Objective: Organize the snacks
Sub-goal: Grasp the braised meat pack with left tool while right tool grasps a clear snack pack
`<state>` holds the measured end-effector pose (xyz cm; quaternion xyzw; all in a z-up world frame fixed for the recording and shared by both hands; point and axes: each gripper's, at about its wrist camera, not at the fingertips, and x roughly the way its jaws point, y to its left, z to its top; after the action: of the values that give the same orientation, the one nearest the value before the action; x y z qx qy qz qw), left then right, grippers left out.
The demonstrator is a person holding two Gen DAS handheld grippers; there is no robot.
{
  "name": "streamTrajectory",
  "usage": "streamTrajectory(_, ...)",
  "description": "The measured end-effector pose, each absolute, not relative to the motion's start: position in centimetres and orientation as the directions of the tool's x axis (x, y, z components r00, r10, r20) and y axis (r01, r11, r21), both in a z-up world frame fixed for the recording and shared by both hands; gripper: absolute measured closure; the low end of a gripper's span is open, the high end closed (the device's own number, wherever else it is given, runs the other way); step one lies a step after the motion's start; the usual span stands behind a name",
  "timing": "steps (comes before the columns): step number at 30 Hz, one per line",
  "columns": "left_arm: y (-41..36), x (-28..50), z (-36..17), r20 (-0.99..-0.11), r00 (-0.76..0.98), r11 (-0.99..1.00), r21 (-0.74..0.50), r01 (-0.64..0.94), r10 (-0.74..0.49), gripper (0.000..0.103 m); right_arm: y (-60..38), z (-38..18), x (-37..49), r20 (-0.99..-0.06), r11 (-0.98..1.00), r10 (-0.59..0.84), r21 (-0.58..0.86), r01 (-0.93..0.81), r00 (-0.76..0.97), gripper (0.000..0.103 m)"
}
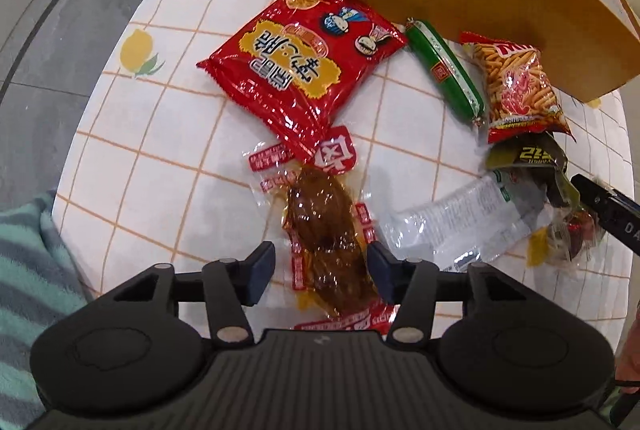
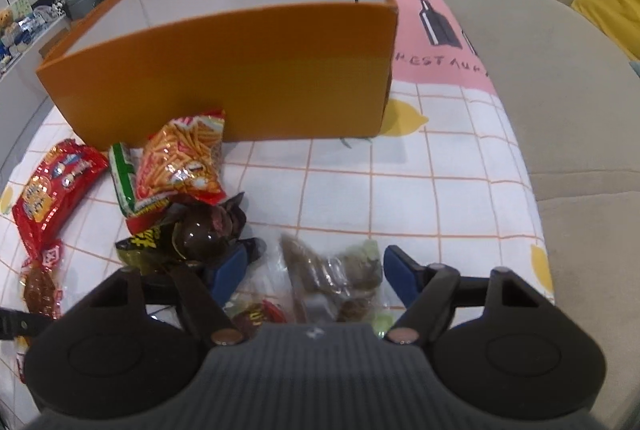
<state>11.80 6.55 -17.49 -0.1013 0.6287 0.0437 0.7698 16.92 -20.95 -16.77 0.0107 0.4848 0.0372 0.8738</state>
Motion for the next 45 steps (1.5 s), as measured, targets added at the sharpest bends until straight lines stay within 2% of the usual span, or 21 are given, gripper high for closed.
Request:
streamTrajectory(3, 5.5, 12.2, -17.5, -0.975, 0.219, 0.985, -0.079, -0.152, -0.044, 0.043, -20.9, -17.0, 17.0, -0.845, 0.997, 0.074, 0.048, -0.063, 0.53, 0.037)
streamTrajectory(5, 4.7, 12.0, -17.1, -0.972, 0.233, 0.992, -0.049, -0.117, -0.02, 0.051, -20.7, -17.1, 17.0, -0.843, 0.997, 0.071, 0.038, -0.073, 0.533, 0.039)
streamTrajectory(7, 3.9, 12.4, -17.8, -0.97, 0.243, 0.994, -0.046, -0.104, -0.02, 0.053, -20.6, -17.1, 16.8, -0.843, 0.996, 0.068, 0.028, -0.082, 0.534, 0.039)
streamTrajectory(13, 5.2, 12.1, -16.8, -0.966, 0.252, 0.99, -0.083, -0.116, -0.052, 0.054, -21.6, -17.3, 16.7, -0.857, 0.996, 0.087, 0.066, -0.059, 0.508, 0.039)
streamTrajectory(16, 5.3, 11.6, -15.8, -0.96, 0.275, 0.993, -0.081, -0.082, -0.056, 0.054, -22.0, -17.1, 16.5, -0.858, 0.997, 0.08, 0.066, -0.046, 0.508, 0.048)
streamTrajectory(22, 5.0, 11.0, -14.3, -0.95, 0.303, 0.992, -0.103, -0.068, -0.078, 0.054, -22.6, -16.8, 16.0, -0.857, 0.996, 0.087, 0.086, -0.025, 0.508, 0.053)
streamTrajectory(37, 4.8, 9.4, -11.9, -0.925, 0.362, 0.988, -0.142, -0.053, -0.114, 0.055, -23.1, -13.5, 13.5, -0.804, 0.998, 0.055, 0.047, -0.028, 0.592, 0.054)
streamTrajectory(45, 4.6, 8.3, -10.5, -0.905, 0.401, 0.986, -0.163, -0.014, -0.144, 0.061, -22.7, -12.3, 11.8, -0.792, 0.997, 0.078, 0.055, -0.057, 0.606, 0.054)
